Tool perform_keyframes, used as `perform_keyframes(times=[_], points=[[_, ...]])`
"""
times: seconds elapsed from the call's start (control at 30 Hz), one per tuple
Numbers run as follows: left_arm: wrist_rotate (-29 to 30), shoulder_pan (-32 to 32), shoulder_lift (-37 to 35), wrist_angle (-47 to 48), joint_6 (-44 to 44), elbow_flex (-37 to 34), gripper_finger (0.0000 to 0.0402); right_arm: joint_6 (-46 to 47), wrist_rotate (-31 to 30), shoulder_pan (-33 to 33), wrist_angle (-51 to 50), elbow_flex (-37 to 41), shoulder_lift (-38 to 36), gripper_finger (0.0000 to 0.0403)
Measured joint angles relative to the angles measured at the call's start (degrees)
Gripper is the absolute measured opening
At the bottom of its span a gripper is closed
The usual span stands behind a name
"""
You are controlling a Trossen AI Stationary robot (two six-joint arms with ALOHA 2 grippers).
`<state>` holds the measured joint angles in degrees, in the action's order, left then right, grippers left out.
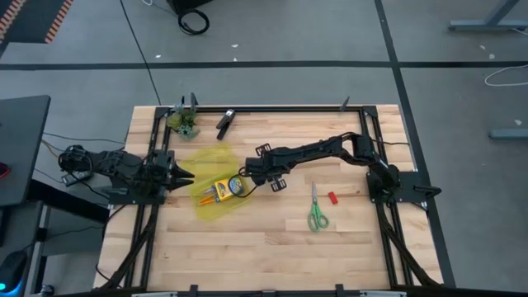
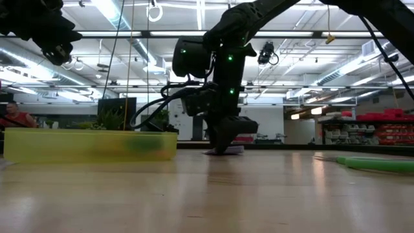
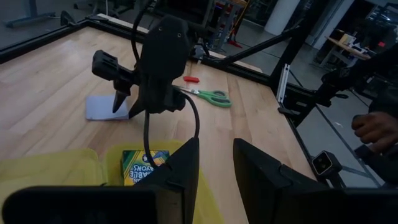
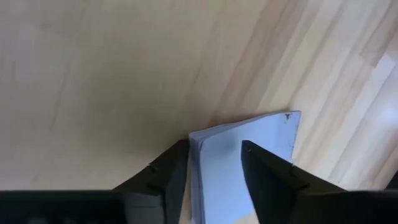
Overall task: Pack school essentials
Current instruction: Put the white sticky notes into the yellow supply box
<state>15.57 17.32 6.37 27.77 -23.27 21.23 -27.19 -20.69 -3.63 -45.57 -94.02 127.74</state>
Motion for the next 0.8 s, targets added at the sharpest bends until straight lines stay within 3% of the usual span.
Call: perform_keyframes(times=[0.47, 0.8], points=[[0.0, 0.0, 0.0, 0.0, -0.1, 0.0, 0.0107, 0.4, -0.6, 0.3, 0.6, 0.1, 0.3, 0.0012], [0.0, 0.0, 0.0, 0.0, -0.1, 0.0, 0.0107, 0.1, -7.8, 3.3, -0.3, -2.2, 0.9, 0.0004]])
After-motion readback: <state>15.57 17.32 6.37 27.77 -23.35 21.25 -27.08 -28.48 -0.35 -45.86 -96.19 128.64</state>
